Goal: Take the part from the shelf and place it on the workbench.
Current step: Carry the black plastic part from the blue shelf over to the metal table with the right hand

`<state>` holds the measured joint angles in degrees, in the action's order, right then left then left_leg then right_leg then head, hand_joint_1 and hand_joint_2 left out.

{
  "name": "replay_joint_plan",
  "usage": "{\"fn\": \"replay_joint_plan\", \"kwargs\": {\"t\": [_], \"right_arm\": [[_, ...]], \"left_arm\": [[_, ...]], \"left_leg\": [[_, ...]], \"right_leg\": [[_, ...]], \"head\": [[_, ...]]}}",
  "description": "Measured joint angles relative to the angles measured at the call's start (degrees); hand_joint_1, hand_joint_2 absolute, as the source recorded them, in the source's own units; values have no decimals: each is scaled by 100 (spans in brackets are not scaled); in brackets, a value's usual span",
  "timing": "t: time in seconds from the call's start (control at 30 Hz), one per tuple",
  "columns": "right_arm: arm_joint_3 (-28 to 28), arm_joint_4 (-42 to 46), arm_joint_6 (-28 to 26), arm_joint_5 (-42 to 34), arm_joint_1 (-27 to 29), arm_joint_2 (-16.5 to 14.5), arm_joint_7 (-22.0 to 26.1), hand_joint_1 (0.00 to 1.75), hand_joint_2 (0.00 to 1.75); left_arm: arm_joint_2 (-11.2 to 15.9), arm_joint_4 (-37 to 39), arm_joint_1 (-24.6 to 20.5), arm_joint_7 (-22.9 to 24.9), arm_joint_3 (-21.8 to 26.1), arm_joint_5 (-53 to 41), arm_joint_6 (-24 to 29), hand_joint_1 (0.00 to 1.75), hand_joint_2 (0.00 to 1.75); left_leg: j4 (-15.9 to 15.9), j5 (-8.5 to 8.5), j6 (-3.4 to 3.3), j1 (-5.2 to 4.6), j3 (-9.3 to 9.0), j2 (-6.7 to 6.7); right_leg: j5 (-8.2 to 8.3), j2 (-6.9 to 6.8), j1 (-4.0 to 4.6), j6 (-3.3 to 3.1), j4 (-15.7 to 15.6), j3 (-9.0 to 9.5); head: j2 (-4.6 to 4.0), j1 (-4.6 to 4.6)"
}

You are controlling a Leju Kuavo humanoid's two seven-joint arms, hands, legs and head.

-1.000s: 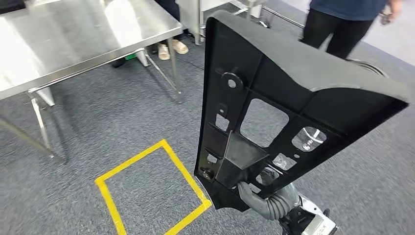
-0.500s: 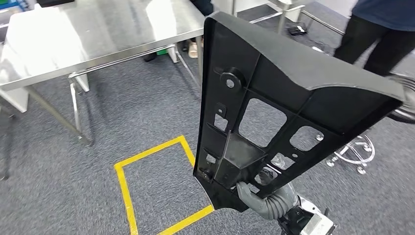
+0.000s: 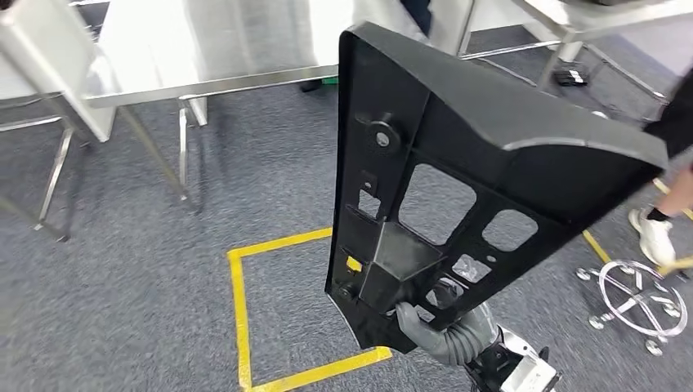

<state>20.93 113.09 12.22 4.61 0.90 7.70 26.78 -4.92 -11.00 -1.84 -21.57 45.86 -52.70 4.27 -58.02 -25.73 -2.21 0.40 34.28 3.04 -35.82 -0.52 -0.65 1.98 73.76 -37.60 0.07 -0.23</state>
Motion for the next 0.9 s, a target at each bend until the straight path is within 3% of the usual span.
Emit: {"fn": "replay_joint_plan", "kwargs": {"t": [0.03, 0.1, 0.17, 0.2, 0.33, 0.63, 0.7, 0.77, 0.83, 0.9], "right_arm": [[-1, -7, 0, 7, -2, 1, -5, 175, 175], [-2, -13, -8, 31, -18, -3, -19, 175, 175], [-4, -18, -29, 48, -35, -17, -42, 175, 175], [-6, -22, -42, 48, -40, -25, -51, 175, 175], [-13, -27, -60, 32, -48, -51, -69, 175, 175], [-24, -28, -77, 25, -49, -67, -95, 175, 175], [-27, -26, -88, 26, -49, -70, -108, 175, 175], [-41, -19, -103, 27, -49, -75, -114, 175, 175], [-55, -14, -116, 24, -61, -75, -117, 175, 175], [-61, -22, -135, 21, -65, -75, -120, 175, 175]], "left_arm": [[-7, 1, 3, 0, 0, 2, -4, 0, 175], [-20, 1, 9, 0, 0, 13, -12, 0, 175], [-26, 1, 15, 0, 0, 32, -16, 0, 175], [-22, 1, 19, 0, 0, 40, -15, 0, 175], [-20, 1, 32, 0, -1, 40, -1, 0, 175], [-22, 1, 31, 2, 0, 40, -1, 0, 175], [-14, 1, 30, 7, 0, 40, 0, 0, 175], [-24, 2, 31, 9, 0, 40, 1, 0, 175], [-38, 3, 31, 10, 0, 40, 1, 0, 175], [-38, 3, 30, 10, 0, 40, 1, 0, 175]], "left_leg": [[-3, -1, 4, 3, -9, 76], [-20, -12, 34, 3, -26, 191], [-48, -34, 80, -17, -14, 264], [-60, -39, 74, -28, -2, 272], [-48, -31, -25, -30, -13, 228], [-23, -46, 6, -22, -33, 204], [-25, -56, -17, -33, -32, 199], [147, 9, -29, 6, -132, 175], [324, 75, -23, 53, -244, 141], [347, 66, -17, 57, -264, 117]], "right_leg": [[127, 14, -8, 53, -184, 65], [472, 62, -33, 153, -941, 380], [668, 110, -51, 136, -1430, 578], [685, 123, -53, 100, -1482, 593], [713, 154, -45, 48, -1494, 601], [704, 176, -36, 25, -1498, 604], [712, 182, -59, 37, -1528, 613], [686, 164, -26, 42, -1496, 606], [513, 134, -1, 26, -1136, 435], [255, 123, -28, 33, -468, 79]], "head": [[0, 0], [0, 6], [0, 8], [0, 7], [0, 1], [0, 2], [0, -2], [0, 3], [0, 23], [0, 34]]}}
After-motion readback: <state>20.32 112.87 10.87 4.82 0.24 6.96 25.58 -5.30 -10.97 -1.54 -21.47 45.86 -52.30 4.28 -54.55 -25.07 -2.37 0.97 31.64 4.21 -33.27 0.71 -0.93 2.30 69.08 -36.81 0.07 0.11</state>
